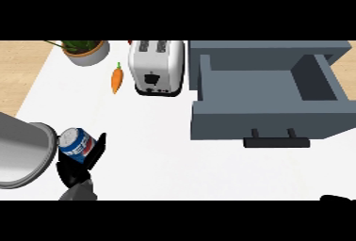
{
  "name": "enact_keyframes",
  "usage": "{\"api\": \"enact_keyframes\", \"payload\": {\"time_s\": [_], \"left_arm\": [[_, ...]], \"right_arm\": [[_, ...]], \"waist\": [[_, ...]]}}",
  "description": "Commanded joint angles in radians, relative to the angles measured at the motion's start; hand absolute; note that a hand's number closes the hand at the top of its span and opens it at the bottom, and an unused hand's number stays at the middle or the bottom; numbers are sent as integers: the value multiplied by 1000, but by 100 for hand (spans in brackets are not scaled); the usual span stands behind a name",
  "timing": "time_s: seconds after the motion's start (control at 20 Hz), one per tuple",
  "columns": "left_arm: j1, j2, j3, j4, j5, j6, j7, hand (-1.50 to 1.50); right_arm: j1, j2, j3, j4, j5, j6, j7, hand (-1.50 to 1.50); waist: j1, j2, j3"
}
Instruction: Pick up the can, place it into the drawer and close the drawer
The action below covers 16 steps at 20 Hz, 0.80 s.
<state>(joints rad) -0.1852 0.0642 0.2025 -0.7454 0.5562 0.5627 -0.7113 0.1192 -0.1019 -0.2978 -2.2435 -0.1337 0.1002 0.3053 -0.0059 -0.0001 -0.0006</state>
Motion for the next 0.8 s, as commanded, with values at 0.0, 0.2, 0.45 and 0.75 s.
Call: {"api": "enact_keyframes", "payload": {"time_s": [0.0,0.2,0.45,0.75], "left_arm": [[-60,14,4,24,5,-36,26,150],[-121,48,16,43,1,-56,28,150],[-82,19,2,37,-22,-101,-56,150],[-244,66,-257,121,-167,-426,121,150]], "right_arm": [[-79,-16,7,19,29,-35,46,-150],[-14,10,1,9,39,-17,1,-150],[-22,-18,-60,19,-37,13,-6,-150],[-40,-2,6,37,33,8,-35,-150]], "waist": [[4,1,0],[1,0,1],[2,0,1],[-39,10,-1]]}}
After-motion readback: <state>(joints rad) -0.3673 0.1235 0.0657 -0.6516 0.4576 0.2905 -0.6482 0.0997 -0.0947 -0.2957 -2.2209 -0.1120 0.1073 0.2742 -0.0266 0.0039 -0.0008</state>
